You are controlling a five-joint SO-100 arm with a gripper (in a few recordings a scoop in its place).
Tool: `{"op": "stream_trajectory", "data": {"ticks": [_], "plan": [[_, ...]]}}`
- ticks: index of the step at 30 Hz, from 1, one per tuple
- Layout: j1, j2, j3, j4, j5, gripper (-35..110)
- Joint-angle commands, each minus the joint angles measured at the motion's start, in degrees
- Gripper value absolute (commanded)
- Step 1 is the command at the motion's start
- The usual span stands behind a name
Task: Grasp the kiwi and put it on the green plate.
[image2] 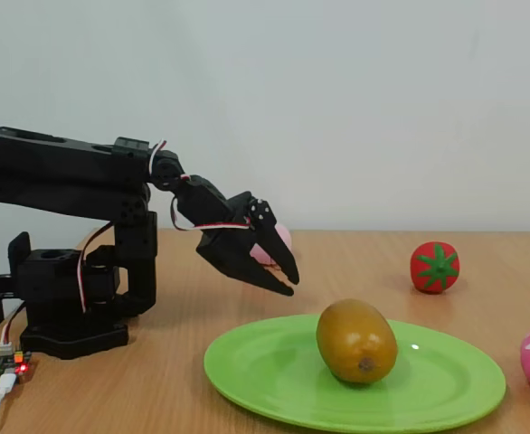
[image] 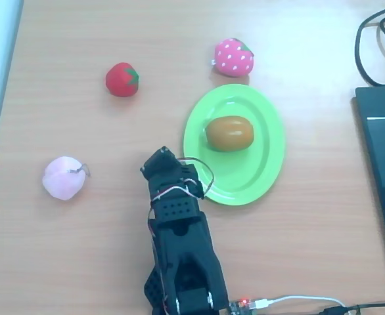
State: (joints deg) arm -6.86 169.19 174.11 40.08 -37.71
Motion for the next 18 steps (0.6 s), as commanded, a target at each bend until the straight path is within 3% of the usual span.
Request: {"op": "stream_trajectory", "data": {"ticks": [1, 3, 12, 18], "plan": [[0.35, -1.58, 0.09, 2.11, -8.44, 5], [2.46, -0.26, -0.09, 2.29, -10.99, -8], [2.11, 7.65, -0.09, 0.79, -12.3, -8], [0.7, 11.69, 2.9, 4.57, -3.16, -8]]}}
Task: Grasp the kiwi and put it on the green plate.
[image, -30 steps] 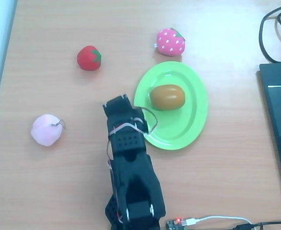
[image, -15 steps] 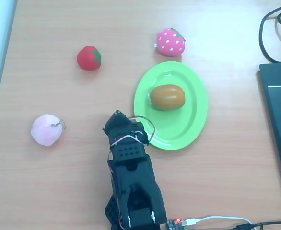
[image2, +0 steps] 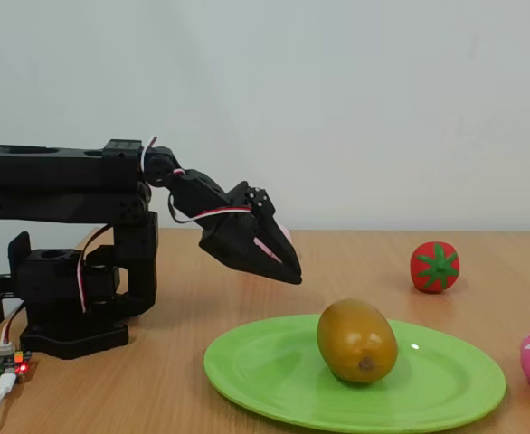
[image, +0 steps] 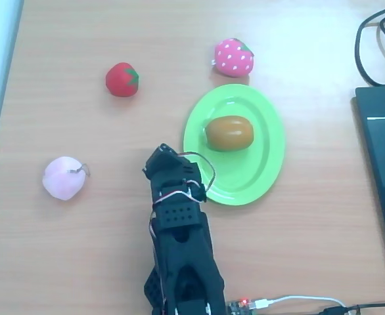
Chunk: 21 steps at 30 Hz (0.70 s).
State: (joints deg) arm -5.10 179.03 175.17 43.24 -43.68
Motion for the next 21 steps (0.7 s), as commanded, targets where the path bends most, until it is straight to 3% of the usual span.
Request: {"op": "stream_trajectory", "data": {"ticks": [1, 5, 9, 12, 21], "plan": [[-1.14, 2.55, 2.29, 1.58, 5.8, -8], [-1.67, 4.22, 3.16, 3.69, 19.42, -8], [-2.11, 5.01, 3.08, 6.77, 26.19, -4], [-4.04, 9.58, 5.71, 6.77, 40.87, -8], [-5.62, 9.67, 5.8, 14.59, 44.3, -8]]}}
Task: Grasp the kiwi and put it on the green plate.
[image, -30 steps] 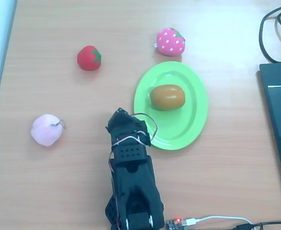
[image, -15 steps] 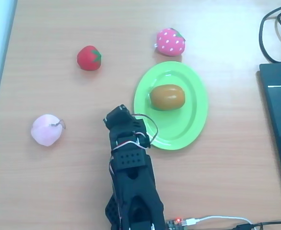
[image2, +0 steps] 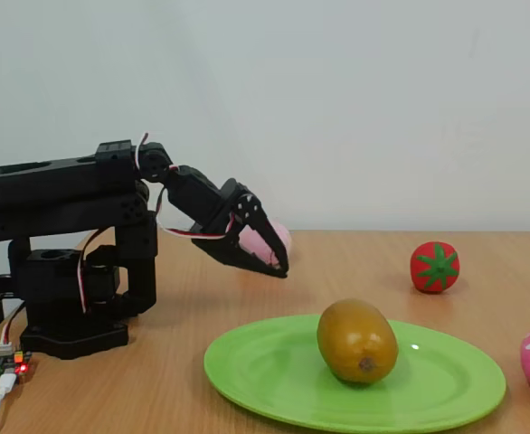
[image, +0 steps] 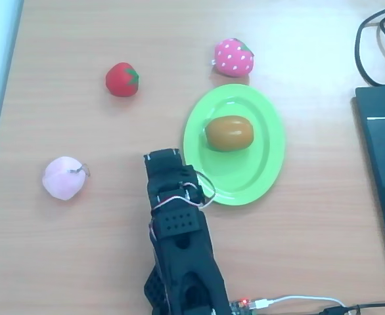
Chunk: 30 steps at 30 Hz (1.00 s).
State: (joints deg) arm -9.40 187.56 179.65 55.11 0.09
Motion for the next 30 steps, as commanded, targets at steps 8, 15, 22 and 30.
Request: {"op": "stream_trajectory", "data": {"ticks": [8, 15, 22, 30], "plan": [[-1.49, 1.14, -0.62, 10.11, -0.53, -8], [-1.85, 1.14, -1.85, 16.0, -1.49, -8], [-2.55, 1.14, -1.85, 16.0, -1.76, -8], [-2.72, 1.14, -1.85, 16.0, -1.85, -8]]}}
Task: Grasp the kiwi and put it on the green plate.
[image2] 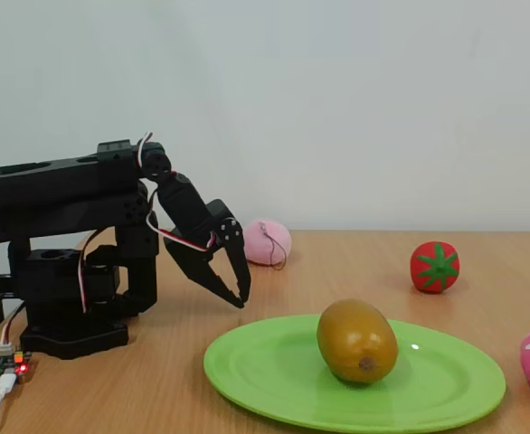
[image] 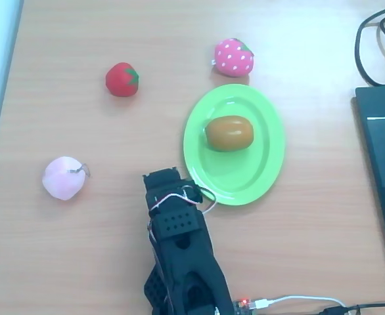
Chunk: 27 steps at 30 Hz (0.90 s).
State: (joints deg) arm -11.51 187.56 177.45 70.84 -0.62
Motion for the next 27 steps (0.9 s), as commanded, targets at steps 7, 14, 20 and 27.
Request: {"op": "stream_trajectory", "data": {"ticks": [7, 14, 20, 27], "plan": [[-0.62, 1.14, 0.35, 0.26, -1.14, -8], [-0.62, 1.14, 0.35, 0.26, -1.14, -8], [-0.53, 1.14, 0.35, 0.26, -1.14, -5], [-0.53, 1.14, 0.35, 0.26, -1.14, -8]]}}
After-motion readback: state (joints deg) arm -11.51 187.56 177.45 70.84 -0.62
